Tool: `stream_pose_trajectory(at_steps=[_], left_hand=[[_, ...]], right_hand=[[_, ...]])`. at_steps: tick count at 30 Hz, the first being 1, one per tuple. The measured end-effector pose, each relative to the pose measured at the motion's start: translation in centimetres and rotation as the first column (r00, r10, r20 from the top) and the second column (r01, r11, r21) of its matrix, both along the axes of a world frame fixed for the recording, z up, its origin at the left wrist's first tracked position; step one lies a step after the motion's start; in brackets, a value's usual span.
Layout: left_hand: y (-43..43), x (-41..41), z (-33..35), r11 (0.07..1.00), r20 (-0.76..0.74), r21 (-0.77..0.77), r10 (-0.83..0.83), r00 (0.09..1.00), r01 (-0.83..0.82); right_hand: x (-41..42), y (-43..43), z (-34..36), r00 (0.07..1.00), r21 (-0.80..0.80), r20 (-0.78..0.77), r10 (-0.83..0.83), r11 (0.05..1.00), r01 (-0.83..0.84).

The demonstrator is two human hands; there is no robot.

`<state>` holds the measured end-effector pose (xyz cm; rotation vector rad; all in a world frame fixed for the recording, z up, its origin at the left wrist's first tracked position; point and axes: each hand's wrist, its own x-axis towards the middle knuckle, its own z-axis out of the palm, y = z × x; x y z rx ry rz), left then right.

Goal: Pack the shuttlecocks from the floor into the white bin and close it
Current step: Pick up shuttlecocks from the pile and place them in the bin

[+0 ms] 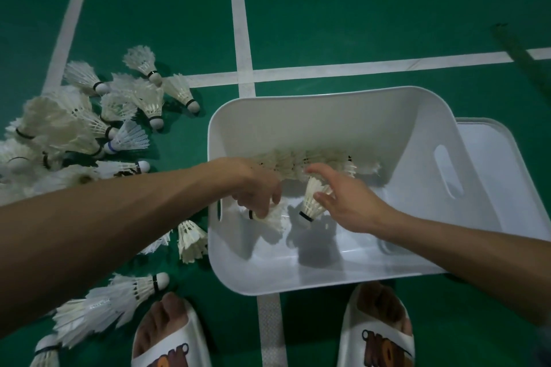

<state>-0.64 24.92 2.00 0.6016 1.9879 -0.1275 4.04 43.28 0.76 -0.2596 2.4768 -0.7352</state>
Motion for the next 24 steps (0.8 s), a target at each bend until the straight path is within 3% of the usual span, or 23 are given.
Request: stream_pose_trajectory(at_steps=[3,9,14,19,24], left_hand=[[-0.1,-0.1,-0.4,1.000,-0.005,-0.014,-0.017,1.000,0.017],[-0.1,-0.3,-1.1,0.998,-0.037,-0.046,-0.049,0.998,0.047],[-0.3,-0.3,-1.3,0.998,-0.054,-0.056,-0.036,0.998,0.033],[-0.2,-0.5,-1.1,0.999,-0.030,-0.014,0.049,0.998,-0.049],[-0.3,-0.5,-0.9,0.998,0.029,0.011,0.058,0.998,-0.058]], right_hand=[[0.3,-0.6,-0.6,0.999,0.056,0.046,-0.004,0.998,0.001],[0.1,-1.6,-0.7,0.969,-0.052,0.185,-0.165,0.983,0.177],[-0.6,-1.3,-0.5,0.941,-0.088,0.201,-0.271,0.952,0.293],[0.1,-2.2,-0.8,0.846,-0.193,0.513,-0.143,0.942,0.276],[-0.3,-2.2,-0.9,0.885,-0.164,0.455,-0.100,0.967,0.194]])
